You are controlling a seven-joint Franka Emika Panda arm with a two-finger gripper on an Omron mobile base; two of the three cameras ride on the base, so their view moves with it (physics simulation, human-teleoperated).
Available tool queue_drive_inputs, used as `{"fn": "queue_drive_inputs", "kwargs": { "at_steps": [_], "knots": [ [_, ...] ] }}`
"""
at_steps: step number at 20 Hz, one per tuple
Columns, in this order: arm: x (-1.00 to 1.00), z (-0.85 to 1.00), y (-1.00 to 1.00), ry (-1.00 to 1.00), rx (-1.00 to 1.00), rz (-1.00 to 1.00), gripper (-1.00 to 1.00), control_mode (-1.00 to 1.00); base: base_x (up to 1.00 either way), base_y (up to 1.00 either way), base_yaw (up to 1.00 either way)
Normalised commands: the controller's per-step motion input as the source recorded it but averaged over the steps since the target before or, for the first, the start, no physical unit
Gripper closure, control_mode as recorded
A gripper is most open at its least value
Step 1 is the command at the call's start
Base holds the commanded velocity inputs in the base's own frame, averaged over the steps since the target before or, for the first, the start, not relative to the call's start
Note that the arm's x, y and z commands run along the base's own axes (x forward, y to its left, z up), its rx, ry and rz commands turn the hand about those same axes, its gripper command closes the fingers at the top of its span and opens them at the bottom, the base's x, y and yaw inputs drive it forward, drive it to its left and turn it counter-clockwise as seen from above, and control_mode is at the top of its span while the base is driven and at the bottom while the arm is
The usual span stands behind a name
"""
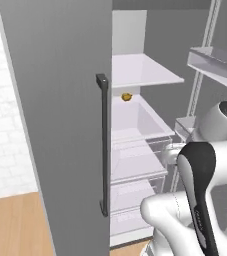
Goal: Grab a lemon wedge from the fridge and one ice cube from the ice bowl, and put them in the glass of lemonade.
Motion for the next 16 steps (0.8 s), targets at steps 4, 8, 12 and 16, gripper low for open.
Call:
{"fn": "queue_drive_inputs", "kwargs": {
  "at_steps": [4, 8, 12, 16],
  "knots": [
    [0.00, 0.00, 0.00, 0.00, 0.00, 0.00, 1.00, 1.00, -0.94, 0.20, -0.19],
    [0.00, 0.00, 0.00, 0.00, 0.00, 0.00, 1.00, 1.00, -0.75, -0.01, -0.44],
    [0.00, 0.00, 0.00, 0.00, 0.00, 0.00, 1.00, 1.00, -0.27, -0.36, -0.71],
    [0.00, 0.00, 0.00, 0.00, 0.00, 0.00, 1.00, 1.00, 0.00, -0.29, -0.80]
  ]
}}
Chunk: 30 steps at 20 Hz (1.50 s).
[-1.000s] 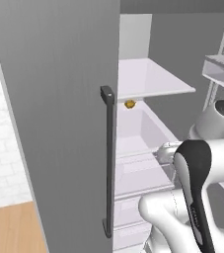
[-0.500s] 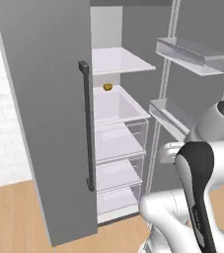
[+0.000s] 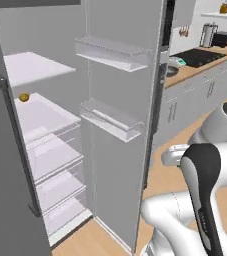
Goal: Grab a lemon wedge from the fridge and one ice cube from the ice bowl, and put them in the glass of lemonade.
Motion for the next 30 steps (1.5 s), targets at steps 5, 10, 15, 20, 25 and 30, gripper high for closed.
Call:
{"fn": "queue_drive_inputs", "kwargs": {
  "at_steps": [5, 10, 15, 20, 25, 30],
  "knots": [
    [0.00, 0.00, 0.00, 0.00, 0.00, 0.00, 1.00, 1.00, 0.00, -0.38, -0.74],
    [0.00, 0.00, 0.00, 0.00, 0.00, 0.00, 1.00, 1.00, 0.00, -0.83, -0.59],
    [0.00, 0.00, 0.00, 0.00, 0.00, 0.00, 1.00, 1.00, 0.62, -0.85, -0.11],
    [0.00, 0.00, 0.00, 0.00, 0.00, 0.00, 1.00, 1.00, 1.00, -0.28, 0.11],
    [0.00, 0.00, 0.00, 0.00, 0.00, 0.00, 1.00, 1.00, 1.00, 0.11, 0.18],
    [0.00, 0.00, 0.00, 0.00, 0.00, 0.00, 1.00, 1.00, 1.00, 0.17, 0.16]
  ]
}}
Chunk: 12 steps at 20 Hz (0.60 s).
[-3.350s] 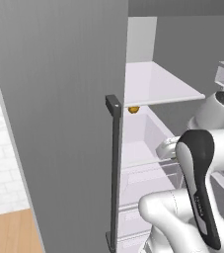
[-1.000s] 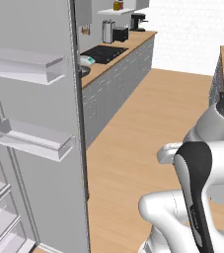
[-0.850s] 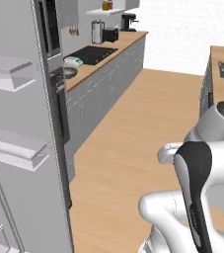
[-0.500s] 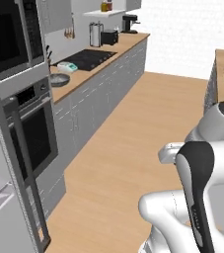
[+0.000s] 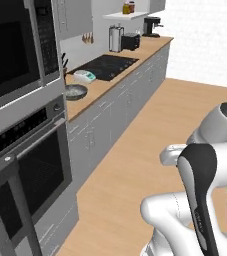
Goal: Grab a lemon wedge from the fridge and one ice cube from the ice bowl, and put them in the glass of lemonade.
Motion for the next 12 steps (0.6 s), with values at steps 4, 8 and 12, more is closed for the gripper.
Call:
{"fn": "queue_drive_inputs", "kwargs": {
  "at_steps": [4, 8, 12],
  "knots": [
    [0.00, 0.00, 0.00, 0.00, 0.00, 0.00, 1.00, 1.00, 1.00, 0.02, 0.16],
    [0.00, 0.00, 0.00, 0.00, 0.00, 0.00, 1.00, 1.00, 1.00, 0.00, 0.21],
    [0.00, 0.00, 0.00, 0.00, 0.00, 0.00, 1.00, 1.00, 1.00, -0.15, 0.37]
  ]
}}
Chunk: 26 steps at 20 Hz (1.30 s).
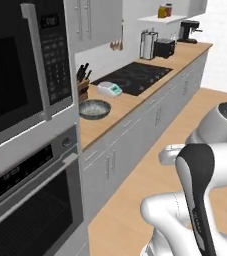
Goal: Grab a lemon wedge from the fridge and one ice cube from the ice bowl, and put them in the glass of lemonade.
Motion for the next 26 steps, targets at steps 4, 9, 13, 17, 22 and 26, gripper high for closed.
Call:
{"fn": "queue_drive_inputs", "kwargs": {
  "at_steps": [4, 9, 13, 17, 22, 26],
  "knots": [
    [0.00, 0.00, 0.00, 0.00, 0.00, 0.00, 1.00, 1.00, 1.00, -0.37, 0.44],
    [0.00, 0.00, 0.00, 0.00, 0.00, 0.00, 1.00, 1.00, 1.00, -0.58, 0.44],
    [0.00, 0.00, 0.00, 0.00, 0.00, 0.00, 1.00, 1.00, 0.97, -0.56, 0.43],
    [0.00, 0.00, 0.00, 0.00, 0.00, 0.00, 1.00, 1.00, 0.84, -0.14, 0.53],
    [0.00, 0.00, 0.00, 0.00, 0.00, 0.00, 1.00, 1.00, 0.19, -0.01, 0.50],
    [0.00, 0.00, 0.00, 0.00, 0.00, 0.00, 1.00, 1.00, 0.26, -0.16, 0.35]
  ]
}}
